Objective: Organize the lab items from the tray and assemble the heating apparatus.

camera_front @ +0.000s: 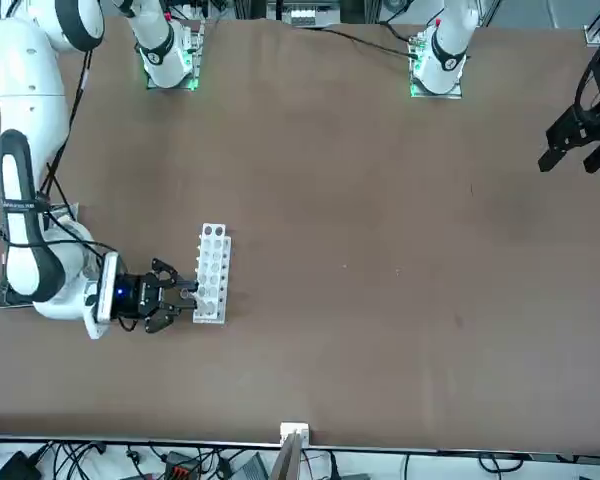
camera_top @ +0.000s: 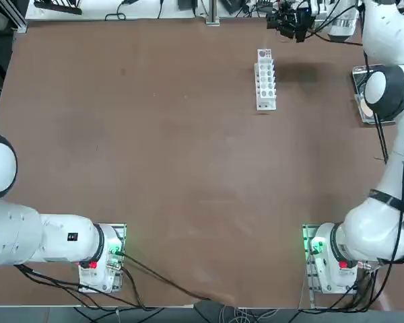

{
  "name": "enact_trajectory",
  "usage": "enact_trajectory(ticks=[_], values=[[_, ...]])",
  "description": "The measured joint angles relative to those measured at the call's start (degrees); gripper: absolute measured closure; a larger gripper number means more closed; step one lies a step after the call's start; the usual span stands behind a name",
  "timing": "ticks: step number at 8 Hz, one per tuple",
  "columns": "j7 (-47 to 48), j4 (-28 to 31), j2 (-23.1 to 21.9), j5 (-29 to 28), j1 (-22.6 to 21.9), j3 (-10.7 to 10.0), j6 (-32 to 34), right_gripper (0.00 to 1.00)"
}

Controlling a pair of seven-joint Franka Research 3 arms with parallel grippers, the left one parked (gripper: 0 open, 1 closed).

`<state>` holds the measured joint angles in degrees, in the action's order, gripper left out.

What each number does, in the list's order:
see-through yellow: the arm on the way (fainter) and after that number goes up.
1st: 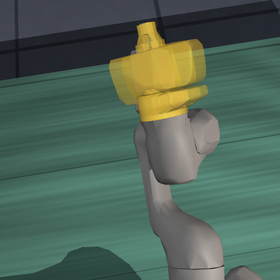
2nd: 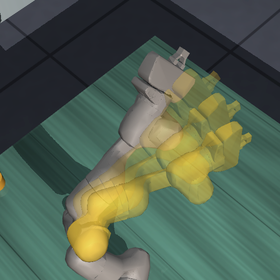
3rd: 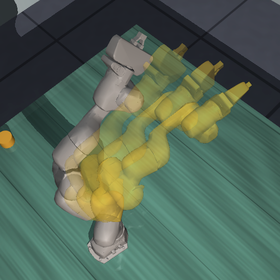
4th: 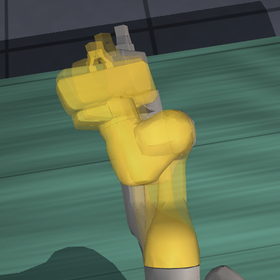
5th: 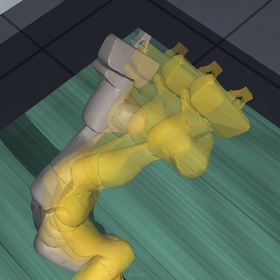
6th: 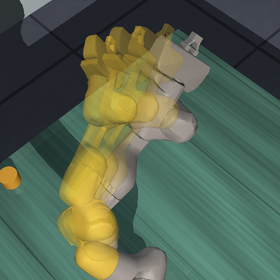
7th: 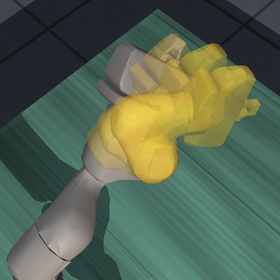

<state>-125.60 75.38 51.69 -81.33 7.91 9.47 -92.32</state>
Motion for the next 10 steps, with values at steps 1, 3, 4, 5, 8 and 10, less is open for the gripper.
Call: enact_trajectory(ticks=[1, 3, 4, 5, 8, 10], values=[[-0.24, 0.0, 0.24, 0.0, 0.0, 0.0, 0.0, 0.78], [-0.31, 0.0, 0.26, 0.0, 0.0, 0.0, 0.0, 0.78], [-0.32, 0.0, 0.29, 0.0, 0.0, 0.0, 0.0, 0.78], [-0.32, 0.0, 0.4, 0.0, 0.0, -0.01, 0.0, 0.78], [-0.8, 0.09, 1.02, 0.0, 0.0, -0.03, 0.0, 0.78], [-1.18, 0.14, 1.54, 0.0, 0.0, -0.08, -0.02, 0.78]])
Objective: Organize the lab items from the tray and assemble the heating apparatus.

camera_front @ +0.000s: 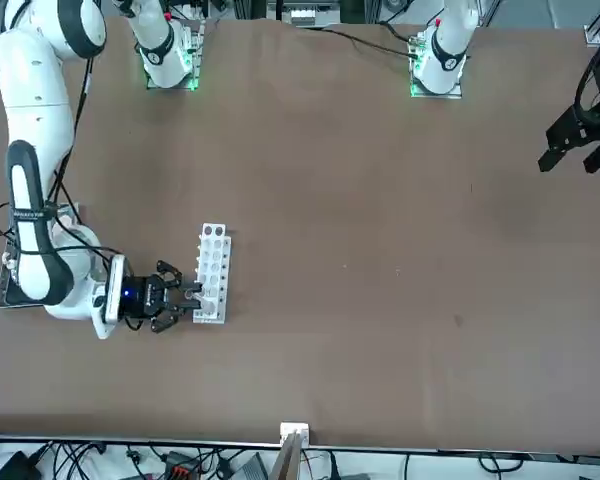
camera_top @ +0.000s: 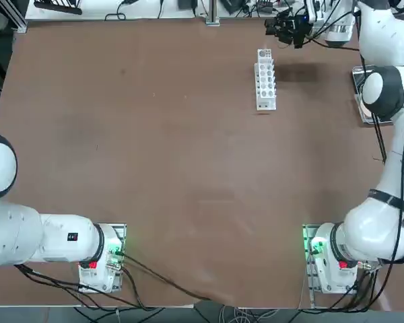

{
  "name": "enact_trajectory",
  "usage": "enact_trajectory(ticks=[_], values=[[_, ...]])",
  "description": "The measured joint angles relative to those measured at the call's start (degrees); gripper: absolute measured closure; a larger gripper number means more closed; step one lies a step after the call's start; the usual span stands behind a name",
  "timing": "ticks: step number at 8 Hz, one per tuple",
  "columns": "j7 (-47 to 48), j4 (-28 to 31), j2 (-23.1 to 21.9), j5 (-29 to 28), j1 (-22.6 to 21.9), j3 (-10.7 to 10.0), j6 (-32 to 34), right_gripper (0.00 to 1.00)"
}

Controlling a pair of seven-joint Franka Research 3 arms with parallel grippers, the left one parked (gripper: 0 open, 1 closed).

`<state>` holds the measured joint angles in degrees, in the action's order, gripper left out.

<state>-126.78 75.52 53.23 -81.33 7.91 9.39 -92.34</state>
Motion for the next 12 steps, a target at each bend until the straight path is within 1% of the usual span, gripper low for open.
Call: enact_trajectory(ticks=[10, 12], values=[[-3.31, 0.24, 1.87, 0.0, 0.0, -0.26, -0.9, 0.77], [-3.42, 0.24, 1.86, 0.0, 0.01, -0.26, -0.88, 0.44]])
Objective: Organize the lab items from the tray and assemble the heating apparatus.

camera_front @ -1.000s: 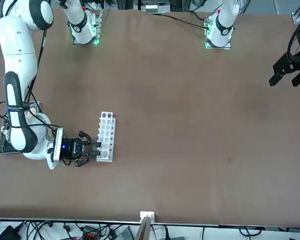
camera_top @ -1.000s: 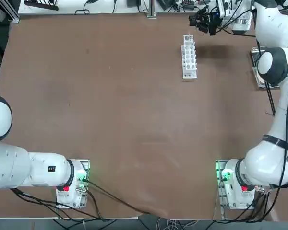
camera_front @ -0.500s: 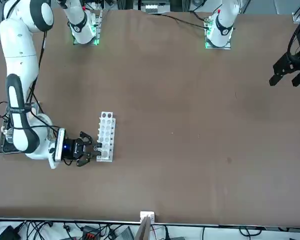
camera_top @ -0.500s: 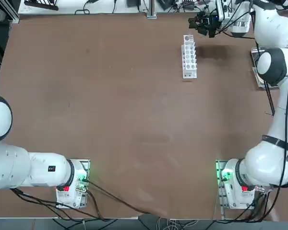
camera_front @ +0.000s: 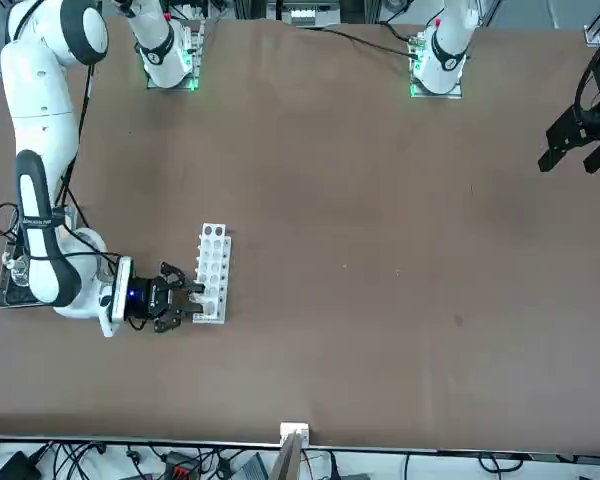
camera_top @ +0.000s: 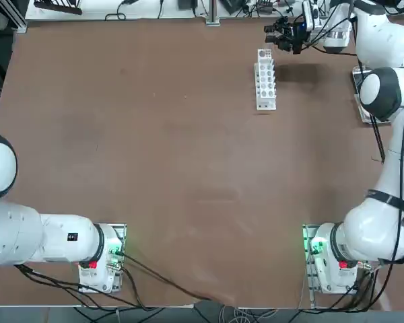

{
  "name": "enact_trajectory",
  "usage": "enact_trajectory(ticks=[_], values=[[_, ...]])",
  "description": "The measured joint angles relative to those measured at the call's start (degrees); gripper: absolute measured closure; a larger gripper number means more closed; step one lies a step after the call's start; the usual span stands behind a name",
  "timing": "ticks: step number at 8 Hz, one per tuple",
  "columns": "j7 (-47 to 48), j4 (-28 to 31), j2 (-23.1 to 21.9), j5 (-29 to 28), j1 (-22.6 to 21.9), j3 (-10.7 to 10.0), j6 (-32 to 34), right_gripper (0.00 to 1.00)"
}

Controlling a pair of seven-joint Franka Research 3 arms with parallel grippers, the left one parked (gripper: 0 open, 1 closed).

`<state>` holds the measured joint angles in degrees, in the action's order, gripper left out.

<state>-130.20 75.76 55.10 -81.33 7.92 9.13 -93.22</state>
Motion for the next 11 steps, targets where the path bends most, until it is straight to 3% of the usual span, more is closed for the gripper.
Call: enact_trajectory(ticks=[1, 2, 3, 4, 7, 11], values=[[-0.04, 0.0, 0.0, 0.0, 0.05, -0.01, 0.03, 0.3], [-0.04, 0.0, 0.0, -0.44, 0.06, -0.01, 0.1, 0.26], [-0.04, -0.03, -0.02, -0.97, 0.13, 0.0, 0.28, 0.08], [0.85, -0.08, -0.08, -1.29, 0.53, -0.03, 0.49, 0.0], [8.46, -1.23, -0.63, 1.16, 4.77, -0.23, 2.07, 0.0], [19.68, -2.72, -5.75, 13.24, 11.57, -0.24, 2.67, 0.0]])
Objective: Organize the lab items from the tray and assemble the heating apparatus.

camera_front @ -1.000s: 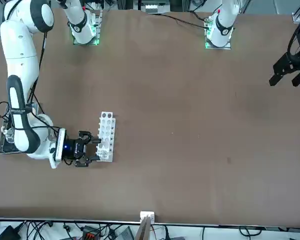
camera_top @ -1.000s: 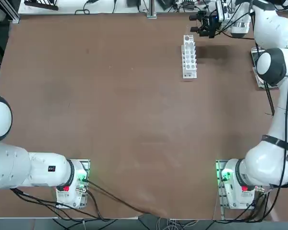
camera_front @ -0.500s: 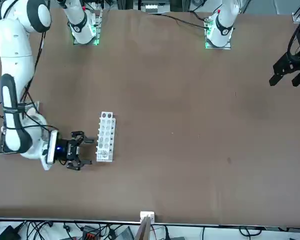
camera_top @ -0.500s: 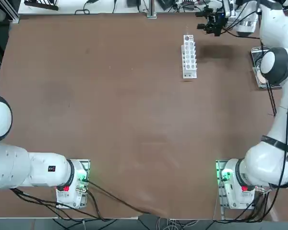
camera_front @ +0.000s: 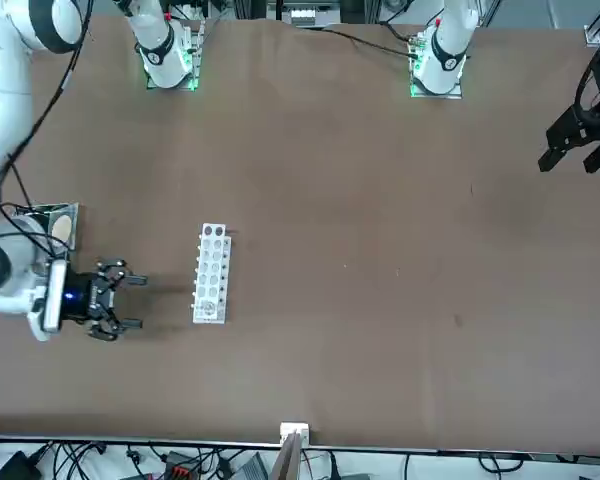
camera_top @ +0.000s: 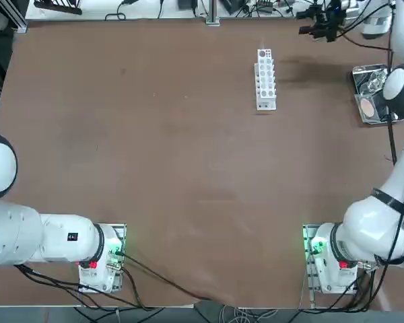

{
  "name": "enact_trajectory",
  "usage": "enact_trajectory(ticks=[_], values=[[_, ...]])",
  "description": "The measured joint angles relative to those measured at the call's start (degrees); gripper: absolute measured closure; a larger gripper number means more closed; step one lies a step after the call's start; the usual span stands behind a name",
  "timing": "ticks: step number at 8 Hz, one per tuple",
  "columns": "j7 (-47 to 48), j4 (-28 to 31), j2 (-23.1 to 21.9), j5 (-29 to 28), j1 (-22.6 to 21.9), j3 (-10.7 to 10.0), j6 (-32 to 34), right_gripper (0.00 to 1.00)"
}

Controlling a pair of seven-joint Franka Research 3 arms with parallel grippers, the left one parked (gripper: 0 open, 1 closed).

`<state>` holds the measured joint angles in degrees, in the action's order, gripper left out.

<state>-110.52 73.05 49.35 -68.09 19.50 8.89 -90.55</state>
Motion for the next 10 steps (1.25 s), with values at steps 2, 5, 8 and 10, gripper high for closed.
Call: enact_trajectory(ticks=[2, 5, 8, 10], values=[[3.63, -0.3, -2.83, 6.37, 2.83, -0.02, 0.02, 0.0], [10.46, -2.96, -5.84, 16.2, 5.69, -0.05, 1.06, 0.0], [14.66, -6.48, -7.87, 26.63, 8.04, -0.1, 1.51, 0.0], [15.3, -6.99, -9.27, 32.23, 10.04, -0.2, 1.79, 0.0]])
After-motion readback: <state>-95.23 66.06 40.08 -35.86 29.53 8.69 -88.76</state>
